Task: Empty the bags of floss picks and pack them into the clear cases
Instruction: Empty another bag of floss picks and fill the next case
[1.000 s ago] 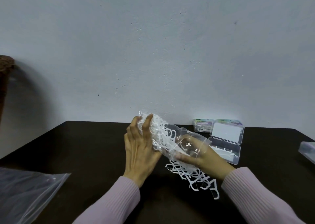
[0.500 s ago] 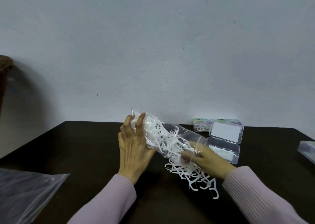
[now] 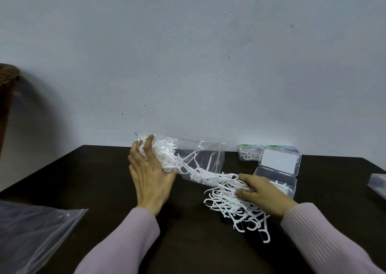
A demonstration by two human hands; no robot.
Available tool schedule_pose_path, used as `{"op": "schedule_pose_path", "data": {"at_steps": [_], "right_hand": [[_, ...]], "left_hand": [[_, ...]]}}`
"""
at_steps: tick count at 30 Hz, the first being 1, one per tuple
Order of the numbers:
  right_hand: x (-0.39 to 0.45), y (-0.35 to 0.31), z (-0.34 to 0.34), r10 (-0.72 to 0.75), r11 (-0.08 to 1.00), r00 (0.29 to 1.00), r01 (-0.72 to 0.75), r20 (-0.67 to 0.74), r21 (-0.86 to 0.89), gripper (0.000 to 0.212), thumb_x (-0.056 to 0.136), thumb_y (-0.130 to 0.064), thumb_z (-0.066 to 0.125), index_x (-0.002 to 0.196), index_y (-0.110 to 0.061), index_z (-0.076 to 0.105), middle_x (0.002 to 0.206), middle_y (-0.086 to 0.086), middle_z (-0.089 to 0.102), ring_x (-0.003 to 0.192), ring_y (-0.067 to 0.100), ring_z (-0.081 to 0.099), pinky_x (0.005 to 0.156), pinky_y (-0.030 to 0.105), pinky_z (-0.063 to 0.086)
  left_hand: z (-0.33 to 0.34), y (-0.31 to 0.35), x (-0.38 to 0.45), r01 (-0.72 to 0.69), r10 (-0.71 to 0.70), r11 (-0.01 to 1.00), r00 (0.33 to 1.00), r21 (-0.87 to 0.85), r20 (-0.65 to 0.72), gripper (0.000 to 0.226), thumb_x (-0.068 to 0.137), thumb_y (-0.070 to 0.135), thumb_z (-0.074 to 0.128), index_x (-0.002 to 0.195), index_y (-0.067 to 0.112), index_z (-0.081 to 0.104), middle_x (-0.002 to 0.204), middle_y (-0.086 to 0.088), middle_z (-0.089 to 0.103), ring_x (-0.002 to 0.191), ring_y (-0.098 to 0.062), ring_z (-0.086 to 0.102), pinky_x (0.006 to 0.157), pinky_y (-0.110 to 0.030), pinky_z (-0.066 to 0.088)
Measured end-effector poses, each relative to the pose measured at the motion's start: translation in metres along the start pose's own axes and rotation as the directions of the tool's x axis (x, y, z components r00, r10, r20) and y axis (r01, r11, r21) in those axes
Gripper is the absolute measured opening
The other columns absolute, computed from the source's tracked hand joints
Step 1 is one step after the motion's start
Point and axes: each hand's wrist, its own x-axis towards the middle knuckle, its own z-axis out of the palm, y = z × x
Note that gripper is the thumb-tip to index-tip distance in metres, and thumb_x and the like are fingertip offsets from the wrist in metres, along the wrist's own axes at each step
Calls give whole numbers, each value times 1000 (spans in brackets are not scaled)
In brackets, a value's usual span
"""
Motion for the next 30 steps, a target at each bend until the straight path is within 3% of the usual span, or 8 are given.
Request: {"op": "schedule_pose_path", "data": {"at_steps": [7,15,22,25,28,30], "right_hand": [[2,2,-2,-17,997,1000,17,1,-77,26,89,-25,59,114,-21,59,103,-6,59,84,4,51,65,6,35],[1,0,2,-25,999,998,22,-57,-46,40,75,-55,65,102,-25,63,102,-14,58,96,0,54,86,19,44],[2,1,0,-60,996,994,53,-95,-75,14,82,-40,65,89,-27,67,90,-18,56,84,-4,52,77,14,41],[2,0,0,-60,994,994,51,-86,-101,8,81,-41,65,81,-34,63,93,-17,60,87,-1,54,86,25,45],[1,-2,0,-43,990,994,28,-101,-140,15,79,-46,64,90,-36,63,102,-16,60,96,2,54,97,37,41],[1,-3,1,-58,994,989,45,-138,-96,29,78,-49,64,102,-34,60,106,-17,58,99,0,53,98,31,42]], "left_hand": [[-1,3,4,108,-109,991,994,-75,-17,94,66,36,81,140,18,26,140,-17,20,127,-29,22,101,-43,32],[-1,3,7,218,-223,968,975,-125,-21,95,64,29,84,139,18,26,139,-16,21,128,-29,24,102,-42,33],[-2,4,6,250,-256,953,967,-168,-13,96,63,17,83,139,16,25,138,-17,20,128,-30,24,103,-41,33],[-2,4,7,266,-273,945,962,-190,-12,94,65,19,83,138,16,25,138,-17,20,127,-31,25,103,-42,35],[-3,5,10,303,-313,928,950,-216,-10,94,65,19,83,138,16,24,138,-17,19,127,-32,26,103,-42,34],[-3,5,10,315,-325,922,946,-225,-8,94,65,20,83,138,16,24,138,-17,19,127,-32,26,103,-43,35]]}}
